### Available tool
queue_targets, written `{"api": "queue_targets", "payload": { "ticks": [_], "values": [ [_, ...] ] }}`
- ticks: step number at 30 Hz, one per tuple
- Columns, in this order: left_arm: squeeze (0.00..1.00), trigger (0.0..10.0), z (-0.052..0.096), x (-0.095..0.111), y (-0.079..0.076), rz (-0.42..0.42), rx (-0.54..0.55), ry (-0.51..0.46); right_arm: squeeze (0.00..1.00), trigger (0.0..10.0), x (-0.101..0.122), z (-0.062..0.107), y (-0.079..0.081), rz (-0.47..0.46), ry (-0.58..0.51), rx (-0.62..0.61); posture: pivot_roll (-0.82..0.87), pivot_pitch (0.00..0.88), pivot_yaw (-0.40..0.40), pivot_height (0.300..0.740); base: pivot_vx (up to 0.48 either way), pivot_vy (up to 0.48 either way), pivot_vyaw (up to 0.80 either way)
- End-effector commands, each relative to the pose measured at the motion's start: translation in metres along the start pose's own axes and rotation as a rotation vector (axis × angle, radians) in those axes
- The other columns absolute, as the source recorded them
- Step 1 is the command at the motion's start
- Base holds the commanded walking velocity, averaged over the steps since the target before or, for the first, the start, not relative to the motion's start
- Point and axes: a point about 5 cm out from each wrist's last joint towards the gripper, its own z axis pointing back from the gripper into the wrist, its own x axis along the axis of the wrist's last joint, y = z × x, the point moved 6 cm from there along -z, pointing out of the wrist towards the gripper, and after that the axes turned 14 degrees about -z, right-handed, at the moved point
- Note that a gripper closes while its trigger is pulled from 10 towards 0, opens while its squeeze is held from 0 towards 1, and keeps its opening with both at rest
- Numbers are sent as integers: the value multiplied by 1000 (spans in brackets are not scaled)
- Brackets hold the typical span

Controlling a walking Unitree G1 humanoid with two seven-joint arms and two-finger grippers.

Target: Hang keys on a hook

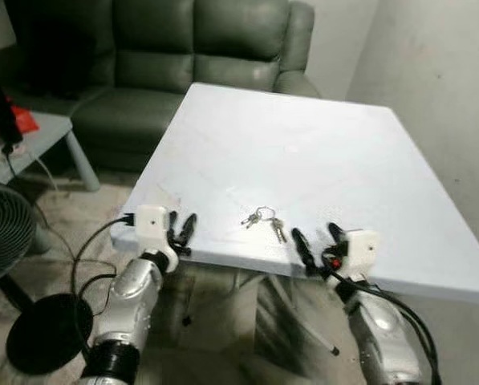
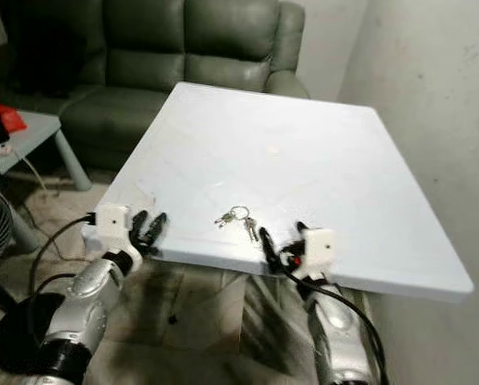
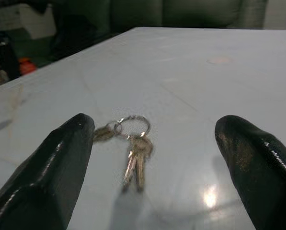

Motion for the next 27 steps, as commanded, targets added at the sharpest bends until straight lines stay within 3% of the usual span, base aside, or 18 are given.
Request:
{"api": "queue_targets", "payload": {
  "ticks": [1, 17, 27],
  "values": [
    [0, 10000, -4, 5, -13, -3, -27, -16, 0, 10000, 2, 4, -14, 21, 6, -34, -29, 0, -57, 740, 0, 0, 0],
    [0, 10000, 0, 12, -22, 7, -46, -60, 0, 10000, 3, -3, -24, 93, 86, -39, -22, 0, -74, 740, 0, 0, 0],
    [0, 10000, 7, 19, -41, -14, -116, -83, 0, 10000, 3, -19, -4, 180, 136, 9, -8, 0, -88, 740, 0, 0, 0]
  ]
}}
